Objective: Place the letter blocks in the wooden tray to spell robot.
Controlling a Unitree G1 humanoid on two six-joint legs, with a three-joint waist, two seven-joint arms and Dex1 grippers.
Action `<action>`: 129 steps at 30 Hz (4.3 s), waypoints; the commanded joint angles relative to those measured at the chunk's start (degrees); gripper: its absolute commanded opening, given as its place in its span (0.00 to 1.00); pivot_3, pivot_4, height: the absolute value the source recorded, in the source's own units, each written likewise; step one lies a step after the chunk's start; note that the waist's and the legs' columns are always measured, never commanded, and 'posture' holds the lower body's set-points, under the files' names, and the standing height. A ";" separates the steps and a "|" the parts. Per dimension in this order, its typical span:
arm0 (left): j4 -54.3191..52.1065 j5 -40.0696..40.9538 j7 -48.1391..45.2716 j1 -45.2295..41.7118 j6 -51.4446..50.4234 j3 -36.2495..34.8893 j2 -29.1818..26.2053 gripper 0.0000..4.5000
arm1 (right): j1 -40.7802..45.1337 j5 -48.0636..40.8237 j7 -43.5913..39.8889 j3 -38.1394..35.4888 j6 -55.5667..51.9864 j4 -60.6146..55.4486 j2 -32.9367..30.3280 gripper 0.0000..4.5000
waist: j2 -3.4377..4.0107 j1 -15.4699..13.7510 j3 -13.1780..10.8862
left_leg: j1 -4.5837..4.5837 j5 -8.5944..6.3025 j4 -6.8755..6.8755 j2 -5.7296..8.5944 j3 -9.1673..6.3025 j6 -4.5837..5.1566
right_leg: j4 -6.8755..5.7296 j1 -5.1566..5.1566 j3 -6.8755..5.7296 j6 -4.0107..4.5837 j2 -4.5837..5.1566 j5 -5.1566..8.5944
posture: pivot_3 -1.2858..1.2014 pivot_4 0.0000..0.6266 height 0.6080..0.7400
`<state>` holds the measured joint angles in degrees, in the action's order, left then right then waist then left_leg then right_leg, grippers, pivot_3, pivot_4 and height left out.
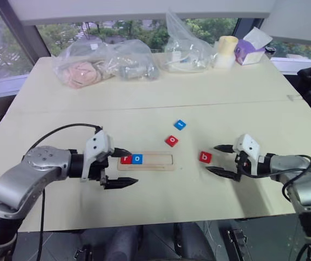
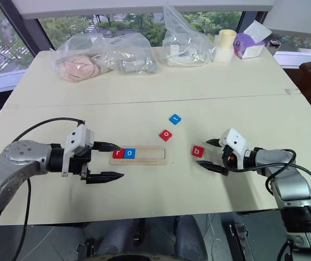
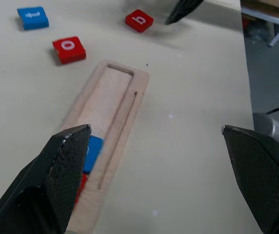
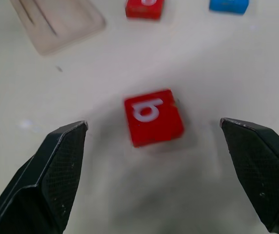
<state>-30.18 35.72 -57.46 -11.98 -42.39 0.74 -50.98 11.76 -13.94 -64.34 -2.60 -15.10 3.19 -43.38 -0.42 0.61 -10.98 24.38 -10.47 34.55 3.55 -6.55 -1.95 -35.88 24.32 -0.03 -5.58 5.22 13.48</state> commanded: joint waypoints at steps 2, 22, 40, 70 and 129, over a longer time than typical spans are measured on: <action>-1.98 0.75 1.44 0.28 -0.34 -2.49 -0.51 1.00 | 5.14 2.05 -2.34 2.88 7.24 8.56 0.95 0.99 | -0.02 0.06 -0.01 | 0.00 0.00 0.03 -0.01 0.01 0.00 | -0.01 -0.01 0.00 0.01 -0.03 -0.01 | 0.52 0.24 1.00; 5.77 -3.74 -0.94 8.59 4.82 -12.82 -8.37 1.00 | 15.32 2.07 0.37 13.31 -4.70 -7.93 8.22 0.26 | 0.01 0.44 -0.02 | -0.04 -0.01 0.14 -0.28 -0.01 -0.02 | -0.20 0.13 0.08 0.15 -0.23 -0.09 | 0.52 0.24 1.00; -2.33 0.53 1.43 14.37 0.81 -13.58 -6.17 1.00 | 24.76 10.31 4.11 27.60 -5.45 -0.59 20.76 0.26 | -0.03 0.30 -0.02 | 0.01 -0.02 0.12 -0.25 -0.01 -0.03 | -0.19 0.16 0.04 0.15 -0.23 -0.10 | 0.52 0.24 1.00; -0.35 1.87 5.84 8.16 0.55 -12.82 -1.00 1.00 | 24.24 6.65 15.65 12.85 -14.10 -2.84 22.00 0.99 | -0.03 0.11 -0.02 | -0.01 -0.01 0.14 -0.25 0.11 -0.03 | -0.23 0.14 0.04 0.15 -0.28 -0.11 | 0.52 0.24 1.00; 7.07 -8.86 2.46 -8.01 10.25 4.97 8.82 1.00 | 0.43 8.98 65.49 -3.26 -69.52 -45.19 48.85 0.60 | -0.01 0.23 0.06 | -0.02 -0.01 0.14 -0.38 0.02 -0.02 | -0.19 0.12 0.03 0.23 -0.42 -0.14 | 0.52 0.24 1.00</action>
<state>-22.14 26.80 -54.61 -19.17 -33.16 6.41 -41.66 12.35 -5.03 0.59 -4.98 -84.78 -41.47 2.43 -0.42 0.84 -10.92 24.35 -10.48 34.69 3.17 -6.55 -1.97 -36.07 24.44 0.00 -5.35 4.80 13.34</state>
